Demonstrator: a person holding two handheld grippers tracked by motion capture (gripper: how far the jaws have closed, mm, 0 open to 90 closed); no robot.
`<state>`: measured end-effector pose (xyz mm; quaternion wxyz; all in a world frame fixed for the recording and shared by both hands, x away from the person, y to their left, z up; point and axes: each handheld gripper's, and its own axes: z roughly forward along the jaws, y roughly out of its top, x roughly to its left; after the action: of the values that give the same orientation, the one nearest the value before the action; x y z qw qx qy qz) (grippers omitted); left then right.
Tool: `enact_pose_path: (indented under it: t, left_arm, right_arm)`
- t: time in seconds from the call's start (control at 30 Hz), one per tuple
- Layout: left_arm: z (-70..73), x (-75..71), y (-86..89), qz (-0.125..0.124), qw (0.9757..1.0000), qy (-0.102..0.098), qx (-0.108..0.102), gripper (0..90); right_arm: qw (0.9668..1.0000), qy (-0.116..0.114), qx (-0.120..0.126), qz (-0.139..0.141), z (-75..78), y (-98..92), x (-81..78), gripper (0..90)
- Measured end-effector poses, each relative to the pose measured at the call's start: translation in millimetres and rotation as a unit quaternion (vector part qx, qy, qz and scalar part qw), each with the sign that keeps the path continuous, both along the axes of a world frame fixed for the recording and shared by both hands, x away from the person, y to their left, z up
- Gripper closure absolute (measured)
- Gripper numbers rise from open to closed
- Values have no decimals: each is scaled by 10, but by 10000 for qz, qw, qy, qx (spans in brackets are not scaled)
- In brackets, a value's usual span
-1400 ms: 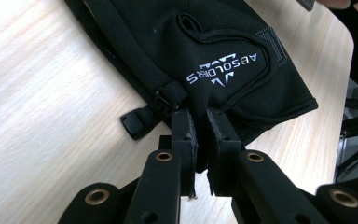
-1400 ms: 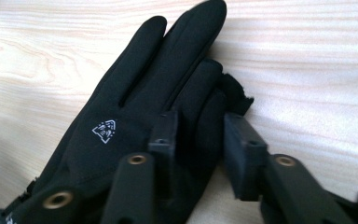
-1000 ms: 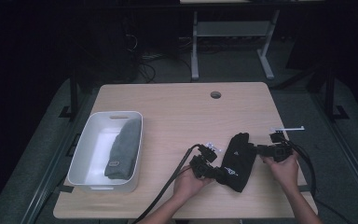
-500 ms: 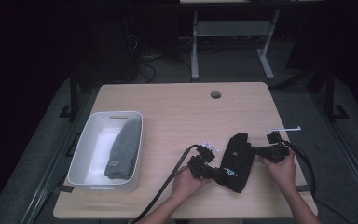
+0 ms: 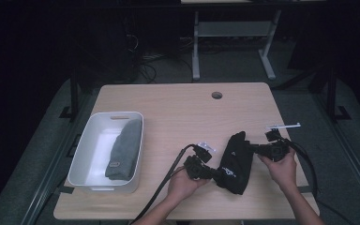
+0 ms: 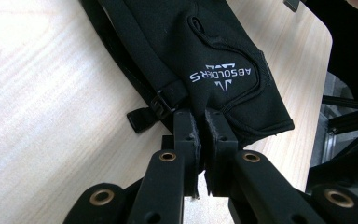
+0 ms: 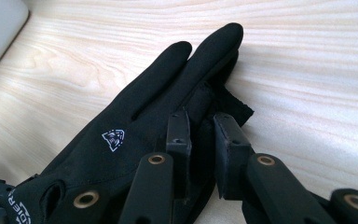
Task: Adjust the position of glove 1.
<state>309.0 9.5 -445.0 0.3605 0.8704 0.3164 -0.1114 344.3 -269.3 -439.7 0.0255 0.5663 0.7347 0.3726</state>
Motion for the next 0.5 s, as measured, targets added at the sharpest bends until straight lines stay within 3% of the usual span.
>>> enact_pose_path:
  t: [0.07, 0.1, 0.13, 0.17, 0.27, 0.4, 0.5]
  left_arm:
    - [-48, 7, -19, 45, 9999, 116, -31, 811]
    - [-76, 11, -39, 31, 9997, 246, -50, 736]
    - [-103, 19, -62, 7, 9992, 391, -43, 604]
    - [-120, 10, -85, 7, 9993, 379, -60, 511]
    - [-140, -11, -161, -50, 9988, 485, -57, 447]
    - [-124, -41, -278, 17, 9995, 242, 192, 457]
    - [-100, -83, -367, -3, 9982, -219, 552, 576]
  right_arm:
    - [9999, -9, -109, 18, -4, 17, 8, 775]
    - [9999, -22, -163, 14, -15, 18, 11, 775]
    - [9998, 13, -191, -8, -25, 16, 10, 775]
    - [9998, 7, -202, -14, -41, 10, 9, 775]
    - [9998, 20, -197, -51, -81, -8, -7, 775]
    - [9998, 19, -186, -96, -109, -30, -32, 775]
    - [9997, 23, -184, -130, -119, -43, -44, 777]
